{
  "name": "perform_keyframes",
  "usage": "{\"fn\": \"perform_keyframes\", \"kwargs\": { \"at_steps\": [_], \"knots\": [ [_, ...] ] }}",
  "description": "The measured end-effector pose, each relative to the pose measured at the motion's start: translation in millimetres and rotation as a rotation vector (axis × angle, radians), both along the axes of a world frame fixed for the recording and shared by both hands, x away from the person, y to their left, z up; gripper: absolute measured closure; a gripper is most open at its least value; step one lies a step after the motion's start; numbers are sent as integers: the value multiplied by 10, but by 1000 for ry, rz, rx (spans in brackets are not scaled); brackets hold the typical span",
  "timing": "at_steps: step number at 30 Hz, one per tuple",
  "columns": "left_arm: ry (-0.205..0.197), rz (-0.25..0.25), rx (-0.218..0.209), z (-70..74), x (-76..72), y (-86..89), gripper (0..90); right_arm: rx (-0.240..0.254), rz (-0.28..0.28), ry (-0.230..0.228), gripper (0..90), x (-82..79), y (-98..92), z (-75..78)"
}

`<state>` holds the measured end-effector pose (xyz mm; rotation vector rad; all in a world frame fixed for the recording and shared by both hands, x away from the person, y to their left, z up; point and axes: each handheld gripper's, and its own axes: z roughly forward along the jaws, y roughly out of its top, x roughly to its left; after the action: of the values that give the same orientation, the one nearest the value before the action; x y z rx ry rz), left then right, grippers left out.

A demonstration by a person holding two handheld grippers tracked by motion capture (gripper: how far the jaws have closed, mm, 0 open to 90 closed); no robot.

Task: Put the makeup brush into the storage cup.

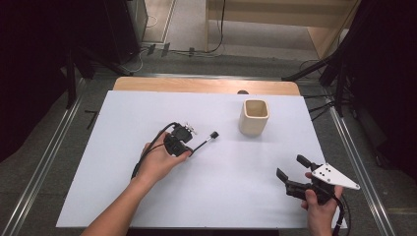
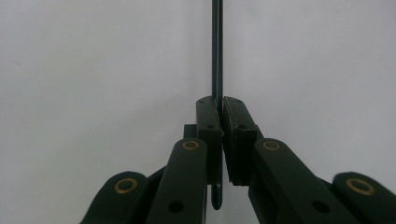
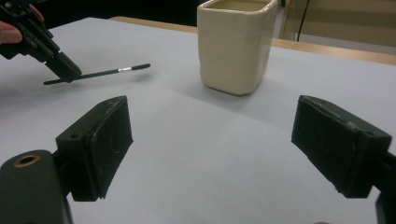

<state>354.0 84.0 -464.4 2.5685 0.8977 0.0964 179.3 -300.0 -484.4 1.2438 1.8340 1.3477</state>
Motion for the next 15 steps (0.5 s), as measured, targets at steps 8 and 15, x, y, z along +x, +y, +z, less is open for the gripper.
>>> {"fn": "perform_keyframes", "kwargs": {
  "at_steps": [8,15],
  "knots": [
    [-40,26,-133,108,-99,189,872,3,11,6,130,7,46,-5],
    [-68,58,-281,167,-229,353,872,6,20,6,130,22,97,-6]
  ]
}}
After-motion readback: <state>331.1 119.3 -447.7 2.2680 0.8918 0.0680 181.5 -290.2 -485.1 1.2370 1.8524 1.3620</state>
